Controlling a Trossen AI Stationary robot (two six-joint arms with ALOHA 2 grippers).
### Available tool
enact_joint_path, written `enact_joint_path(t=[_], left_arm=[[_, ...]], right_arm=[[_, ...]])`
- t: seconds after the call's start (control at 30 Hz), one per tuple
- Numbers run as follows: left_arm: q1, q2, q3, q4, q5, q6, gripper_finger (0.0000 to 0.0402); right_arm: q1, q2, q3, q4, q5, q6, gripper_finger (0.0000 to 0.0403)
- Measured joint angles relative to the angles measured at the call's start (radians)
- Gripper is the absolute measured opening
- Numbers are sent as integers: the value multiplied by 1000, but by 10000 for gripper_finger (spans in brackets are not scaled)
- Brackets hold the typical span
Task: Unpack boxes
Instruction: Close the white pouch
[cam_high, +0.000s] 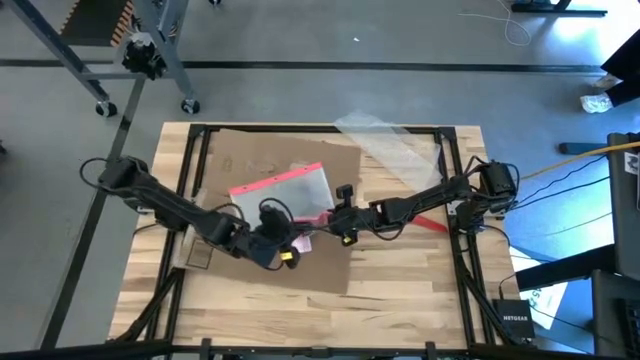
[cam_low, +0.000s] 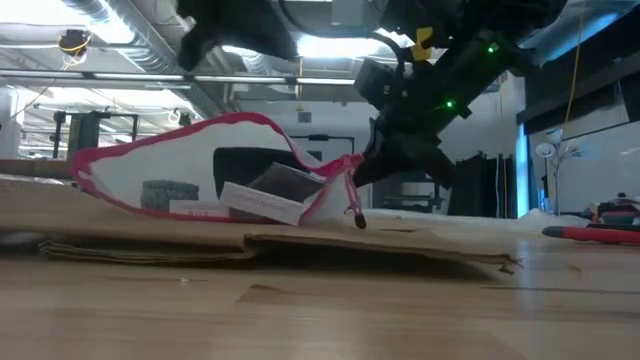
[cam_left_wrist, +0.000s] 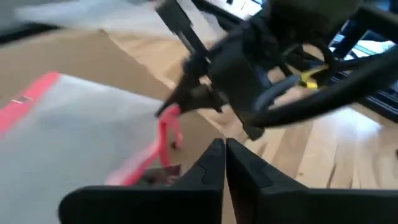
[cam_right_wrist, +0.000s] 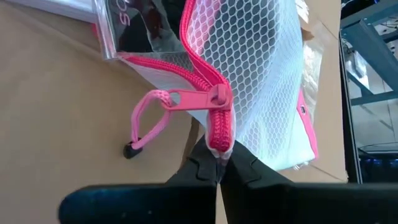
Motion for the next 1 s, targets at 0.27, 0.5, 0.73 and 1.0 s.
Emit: enact_joint_path(t=[0.27,0.5,0.73,1.0], left_arm=[[26,140,-2,145,188,32,80],[-4,149,-2,85,506,79,99],[-27,213,-3,16,510,90,99],[0,249,-3,-45,251,49,99]], right_arm=[[0,0,0,0,-2,3,0],[0,-2,2,1,-2,3,0],[0,-3,3,5,-2,3,0],[1,-3,3,5,-36,5,0]])
